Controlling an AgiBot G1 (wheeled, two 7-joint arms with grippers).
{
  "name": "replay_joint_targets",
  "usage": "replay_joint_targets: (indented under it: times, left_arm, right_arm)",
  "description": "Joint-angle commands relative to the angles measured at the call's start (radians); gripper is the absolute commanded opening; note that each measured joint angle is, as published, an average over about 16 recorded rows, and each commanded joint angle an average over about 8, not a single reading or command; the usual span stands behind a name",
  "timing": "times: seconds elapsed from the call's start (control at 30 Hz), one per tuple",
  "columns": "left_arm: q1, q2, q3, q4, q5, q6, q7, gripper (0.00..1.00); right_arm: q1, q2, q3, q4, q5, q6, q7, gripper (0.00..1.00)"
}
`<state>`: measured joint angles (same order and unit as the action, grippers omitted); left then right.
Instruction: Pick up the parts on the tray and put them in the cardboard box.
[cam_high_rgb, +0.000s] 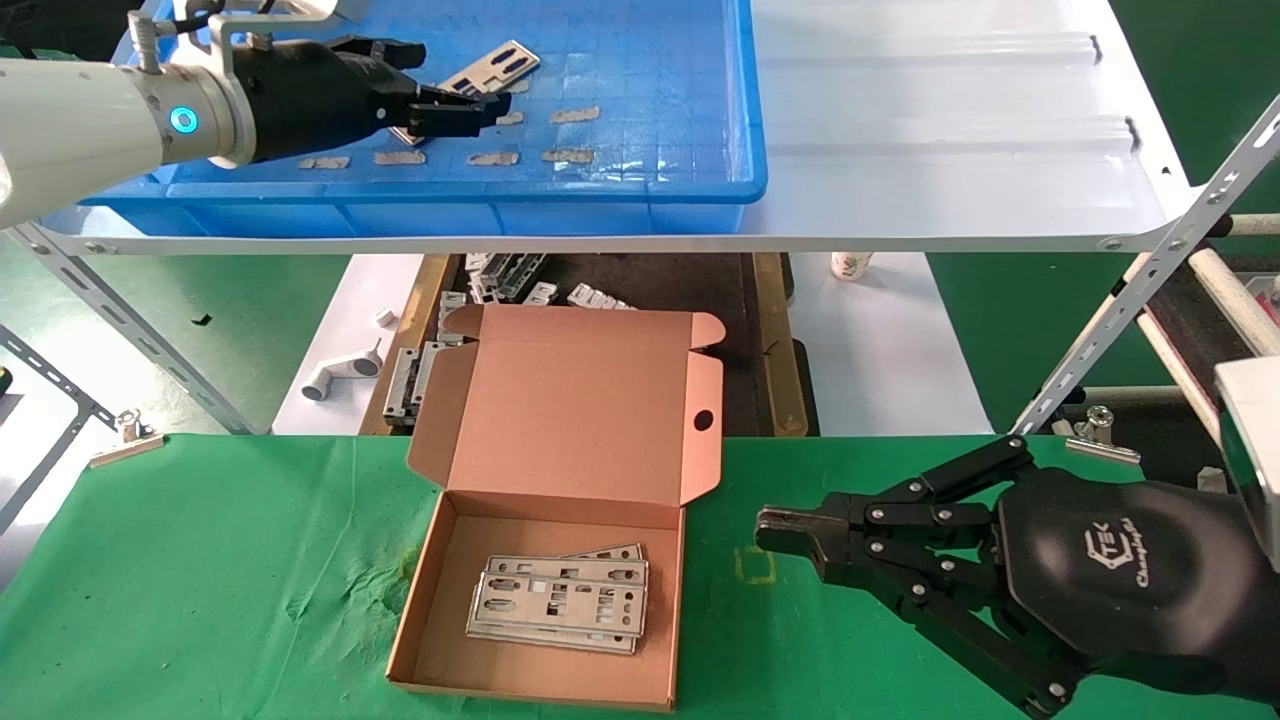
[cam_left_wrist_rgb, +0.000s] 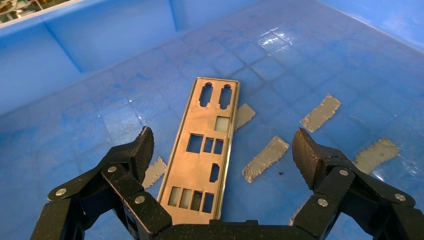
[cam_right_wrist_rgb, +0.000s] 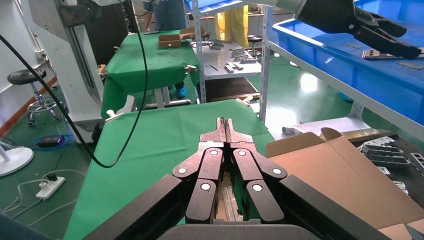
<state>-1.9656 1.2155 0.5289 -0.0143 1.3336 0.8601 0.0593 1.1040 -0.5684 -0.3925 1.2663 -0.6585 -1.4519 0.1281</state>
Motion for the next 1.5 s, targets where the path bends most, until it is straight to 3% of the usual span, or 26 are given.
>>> replay_joint_targets:
  times: [0.03,0.13,0.27,0.43,1.5]
  left_arm:
    - [0.001,0.006,-0.002,0.009,-0.003,-0.012,-0.004,0.76]
    - [0.004,0.015,-0.005,0.016,-0.007,-0.027,-0.011,0.58]
    - [0.009,0.024,-0.005,0.022,-0.008,-0.048,-0.02,0.24]
    - [0.012,0.033,-0.005,0.021,-0.008,-0.074,-0.024,0.01]
    - [0.026,0.051,-0.002,0.018,-0.004,-0.13,-0.05,0.0]
  right_arm:
    - [0.0,0.0,0.0,0.0,0.0,0.0,0.0,0.0]
    - [0.0,0.0,0.0,0.0,0.0,0.0,0.0,0.0]
    - [0.0,0.0,0.0,0.0,0.0,0.0,0.0,0.0]
    - [0.0,0.0,0.0,0.0,0.0,0.0,0.0,0.0]
    - [0.0,0.0,0.0,0.0,0.0,0.0,0.0,0.0]
